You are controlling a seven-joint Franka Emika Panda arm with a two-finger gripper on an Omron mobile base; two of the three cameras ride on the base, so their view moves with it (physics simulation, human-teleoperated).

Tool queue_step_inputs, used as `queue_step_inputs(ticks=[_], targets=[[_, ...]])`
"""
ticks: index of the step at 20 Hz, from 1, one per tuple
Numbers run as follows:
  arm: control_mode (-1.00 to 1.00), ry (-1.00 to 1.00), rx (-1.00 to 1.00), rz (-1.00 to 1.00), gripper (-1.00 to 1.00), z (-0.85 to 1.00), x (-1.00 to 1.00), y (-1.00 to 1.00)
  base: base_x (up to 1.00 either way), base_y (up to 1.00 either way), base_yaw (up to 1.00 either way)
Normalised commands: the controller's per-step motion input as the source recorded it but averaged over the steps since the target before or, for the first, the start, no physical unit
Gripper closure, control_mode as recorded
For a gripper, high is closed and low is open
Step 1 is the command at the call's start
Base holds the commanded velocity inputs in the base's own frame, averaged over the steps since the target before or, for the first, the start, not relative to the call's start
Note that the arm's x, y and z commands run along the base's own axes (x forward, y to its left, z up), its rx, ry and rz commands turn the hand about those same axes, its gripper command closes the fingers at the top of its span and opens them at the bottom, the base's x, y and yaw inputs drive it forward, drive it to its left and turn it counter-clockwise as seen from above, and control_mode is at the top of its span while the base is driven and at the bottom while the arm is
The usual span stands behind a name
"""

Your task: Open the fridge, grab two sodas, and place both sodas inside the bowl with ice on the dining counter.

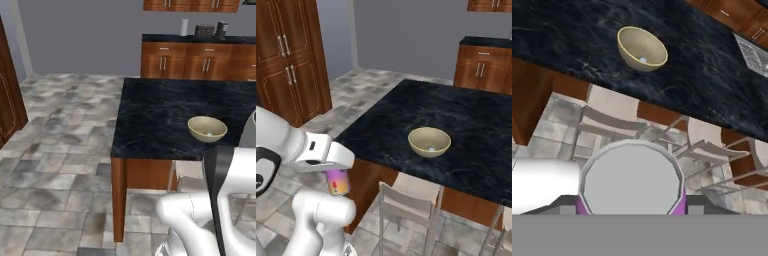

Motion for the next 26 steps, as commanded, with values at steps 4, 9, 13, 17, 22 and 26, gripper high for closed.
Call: queue_step_inputs(ticks=[4, 9, 13, 17, 22, 26], targets=[[1.0, 0.0, 0.0, 0.0, 1.0, 0.0, 0.0, 0.0, 0.45, -0.82, -0.07], [-1.0, 0.0, 0.04, 0.0, 1.0, 0.0, 0.18, -0.11, 0.5, -0.58, -0.04], [-1.0, 0.0, 0.19, 0.0, 1.0, 0.0, 1.0, -0.41, 0.0, 0.0, 0.0], [-1.0, 0.0, 0.19, 0.05, 1.0, 0.0, 1.0, -0.14, 0.0, 0.0, 0.0], [-1.0, 0.06, 0.09, 0.07, 1.0, 0.0, 1.0, -0.13, 0.0, 0.0, 0.0], [-1.0, 0.13, 0.0, 0.06, 1.0, 0.0, 0.95, -0.17, 0.0, 0.0, 0.0]])
